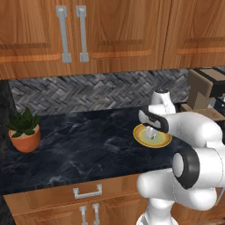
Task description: Pick up the marshmallow and place it in the cup of hot chocolate on the dining counter.
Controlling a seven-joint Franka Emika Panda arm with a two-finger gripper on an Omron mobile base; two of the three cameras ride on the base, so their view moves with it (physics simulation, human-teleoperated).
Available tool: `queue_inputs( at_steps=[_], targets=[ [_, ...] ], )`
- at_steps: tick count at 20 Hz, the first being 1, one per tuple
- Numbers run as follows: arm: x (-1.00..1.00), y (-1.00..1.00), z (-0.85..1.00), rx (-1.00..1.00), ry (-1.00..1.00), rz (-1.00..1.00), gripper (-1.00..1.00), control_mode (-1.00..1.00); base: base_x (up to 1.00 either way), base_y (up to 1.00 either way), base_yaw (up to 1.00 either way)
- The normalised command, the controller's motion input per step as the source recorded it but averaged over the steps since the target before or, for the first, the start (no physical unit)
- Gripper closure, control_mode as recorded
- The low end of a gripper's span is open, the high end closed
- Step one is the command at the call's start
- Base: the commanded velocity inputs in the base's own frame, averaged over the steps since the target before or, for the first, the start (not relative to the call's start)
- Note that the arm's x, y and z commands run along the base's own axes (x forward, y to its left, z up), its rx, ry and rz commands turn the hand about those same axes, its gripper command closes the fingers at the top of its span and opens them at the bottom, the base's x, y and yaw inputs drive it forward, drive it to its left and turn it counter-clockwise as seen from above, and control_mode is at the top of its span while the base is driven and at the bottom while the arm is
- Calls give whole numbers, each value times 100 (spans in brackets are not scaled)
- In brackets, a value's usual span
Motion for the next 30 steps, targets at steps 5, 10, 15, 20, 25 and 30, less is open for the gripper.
queue_inputs(
  at_steps=[5, 10, 15, 20, 25, 30],
  targets=[
    [26, -22, -16, 0, 7, 10, -100, -100, 0, 0, 0],
    [37, -2, -17, 0, 10, 5, -100, -100, 0, 0, 0],
    [34, 0, -17, 0, 7, 1, -100, -100, 0, 0, 0],
    [19, 0, -20, 0, 2, 1, -100, -100, 0, 0, 0],
    [9, 0, -24, 0, 0, 0, -100, -100, 0, 0, 0],
    [5, 0, -23, 0, 0, 0, -100, -100, 0, 0, 0]
  ],
)
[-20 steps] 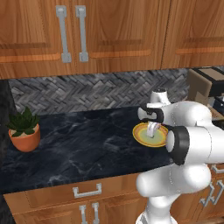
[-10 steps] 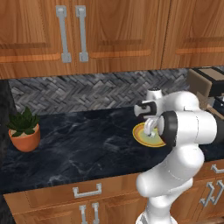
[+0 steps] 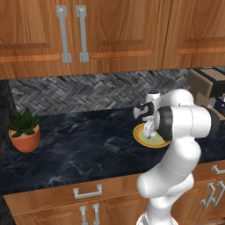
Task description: Pick up the marshmallow and place it in the cup of hot chocolate on the dining counter.
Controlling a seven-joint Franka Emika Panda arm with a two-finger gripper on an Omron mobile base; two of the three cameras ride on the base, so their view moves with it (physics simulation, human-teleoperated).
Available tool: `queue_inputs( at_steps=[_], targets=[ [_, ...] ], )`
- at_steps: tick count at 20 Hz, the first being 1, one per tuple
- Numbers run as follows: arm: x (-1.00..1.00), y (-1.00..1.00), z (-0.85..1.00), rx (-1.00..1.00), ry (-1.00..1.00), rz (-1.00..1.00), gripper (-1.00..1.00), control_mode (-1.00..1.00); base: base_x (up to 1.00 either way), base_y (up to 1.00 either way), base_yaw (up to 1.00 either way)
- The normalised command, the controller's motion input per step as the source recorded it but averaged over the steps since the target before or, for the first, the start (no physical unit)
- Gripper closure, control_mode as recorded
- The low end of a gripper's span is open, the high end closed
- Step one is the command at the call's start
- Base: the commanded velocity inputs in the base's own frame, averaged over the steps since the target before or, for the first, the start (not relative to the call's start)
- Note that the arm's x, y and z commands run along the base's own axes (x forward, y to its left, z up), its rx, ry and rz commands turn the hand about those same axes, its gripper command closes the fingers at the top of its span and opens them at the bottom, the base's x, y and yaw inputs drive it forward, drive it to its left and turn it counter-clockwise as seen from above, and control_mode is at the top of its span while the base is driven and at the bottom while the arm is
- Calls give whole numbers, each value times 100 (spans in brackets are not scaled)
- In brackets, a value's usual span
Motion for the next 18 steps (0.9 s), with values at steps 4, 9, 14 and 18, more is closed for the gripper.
queue_inputs(
  at_steps=[4, 9, 14, 18],
  targets=[
    [16, -7, -10, 1, 0, 0, -100, -100, 0, 0, 0],
    [22, -15, -5, 4, 0, 0, -100, -100, 0, 0, 0],
    [12, -4, -21, 0, 1, 0, -100, -100, 0, 0, 0],
    [0, 0, -32, 0, 5, 2, -100, -100, 0, 0, 0]
  ],
)
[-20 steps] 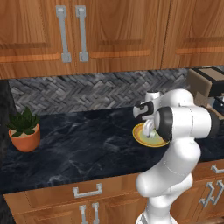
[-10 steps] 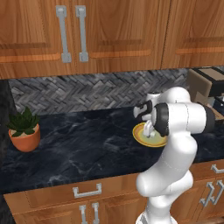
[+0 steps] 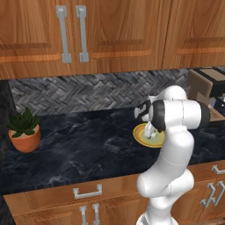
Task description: Pick up the marshmallow and place it in the cup of hot chocolate on the dining counter.
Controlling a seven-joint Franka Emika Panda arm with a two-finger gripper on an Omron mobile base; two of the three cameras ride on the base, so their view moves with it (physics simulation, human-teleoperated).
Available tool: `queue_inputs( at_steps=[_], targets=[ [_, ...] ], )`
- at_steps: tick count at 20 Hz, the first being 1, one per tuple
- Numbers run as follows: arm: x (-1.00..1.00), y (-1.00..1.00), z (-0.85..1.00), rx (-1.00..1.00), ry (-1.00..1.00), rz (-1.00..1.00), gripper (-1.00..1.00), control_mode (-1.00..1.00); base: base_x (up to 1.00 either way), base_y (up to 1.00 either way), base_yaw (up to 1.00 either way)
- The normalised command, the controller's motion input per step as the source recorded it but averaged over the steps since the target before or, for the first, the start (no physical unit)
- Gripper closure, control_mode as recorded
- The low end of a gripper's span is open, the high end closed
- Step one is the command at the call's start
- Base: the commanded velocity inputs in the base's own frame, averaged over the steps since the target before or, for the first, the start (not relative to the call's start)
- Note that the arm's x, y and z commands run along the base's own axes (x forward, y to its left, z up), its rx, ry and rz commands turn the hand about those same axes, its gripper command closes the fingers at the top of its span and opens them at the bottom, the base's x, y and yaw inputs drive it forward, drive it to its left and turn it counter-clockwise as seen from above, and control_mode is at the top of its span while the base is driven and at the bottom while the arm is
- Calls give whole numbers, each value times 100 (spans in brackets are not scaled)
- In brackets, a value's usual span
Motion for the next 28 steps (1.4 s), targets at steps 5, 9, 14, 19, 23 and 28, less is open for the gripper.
queue_inputs(
  at_steps=[5, 9, 14, 19, 23, 28],
  targets=[
    [-1, 0, -43, 0, 6, 4, -100, -100, 0, 0, 0],
    [0, 0, -35, 0, 1, 2, -100, -100, 0, 0, 0],
    [0, 0, -12, 0, 1, 1, 100, -100, 0, 0, 0],
    [0, 0, 0, 0, 0, 0, 100, -100, 0, 0, 0],
    [0, 0, -5, 0, 0, 0, 100, -100, 0, 0, 0],
    [0, 0, -12, 0, 0, 0, 100, -100, 0, 0, 0]
  ],
)
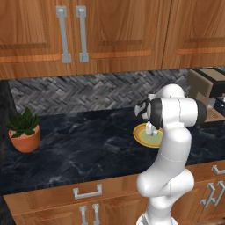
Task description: Pick up the marshmallow and place it in the cup of hot chocolate on the dining counter.
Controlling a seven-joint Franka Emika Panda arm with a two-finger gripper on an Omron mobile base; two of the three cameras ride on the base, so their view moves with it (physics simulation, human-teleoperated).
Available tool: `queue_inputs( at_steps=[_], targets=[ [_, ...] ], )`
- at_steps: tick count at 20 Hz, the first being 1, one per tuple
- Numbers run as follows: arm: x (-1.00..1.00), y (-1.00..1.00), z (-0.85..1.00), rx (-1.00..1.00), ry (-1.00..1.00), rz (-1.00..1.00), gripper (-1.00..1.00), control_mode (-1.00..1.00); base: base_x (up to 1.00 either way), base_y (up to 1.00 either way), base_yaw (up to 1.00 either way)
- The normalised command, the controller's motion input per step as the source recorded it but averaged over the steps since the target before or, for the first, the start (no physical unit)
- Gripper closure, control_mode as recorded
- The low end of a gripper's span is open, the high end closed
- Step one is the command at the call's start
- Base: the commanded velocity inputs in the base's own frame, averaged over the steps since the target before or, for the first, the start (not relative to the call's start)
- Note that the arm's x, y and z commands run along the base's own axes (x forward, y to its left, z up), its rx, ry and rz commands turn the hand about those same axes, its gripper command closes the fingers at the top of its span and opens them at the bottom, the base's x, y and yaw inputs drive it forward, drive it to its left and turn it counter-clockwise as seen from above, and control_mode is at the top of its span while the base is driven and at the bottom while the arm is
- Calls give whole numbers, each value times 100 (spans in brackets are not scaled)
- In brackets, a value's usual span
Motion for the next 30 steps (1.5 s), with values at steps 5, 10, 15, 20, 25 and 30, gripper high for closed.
queue_inputs(
  at_steps=[5, 10, 15, 20, 25, 30],
  targets=[
    [-9, 0, 3, 3, 0, 0, 100, -100, 0, 0, 0],
    [-14, 6, 37, 2, -2, 0, 100, -100, 0, 0, 0],
    [-33, 24, 40, 5, 0, -1, 100, -100, 0, 0, 0],
    [-48, 27, 52, 7, 1, -5, 100, -100, 0, 0, 0],
    [-63, 21, 59, 4, 0, -6, 100, -100, 0, 0, 0],
    [-64, 25, 64, 0, 0, -7, 100, -100, 0, 0, 0]
  ],
)
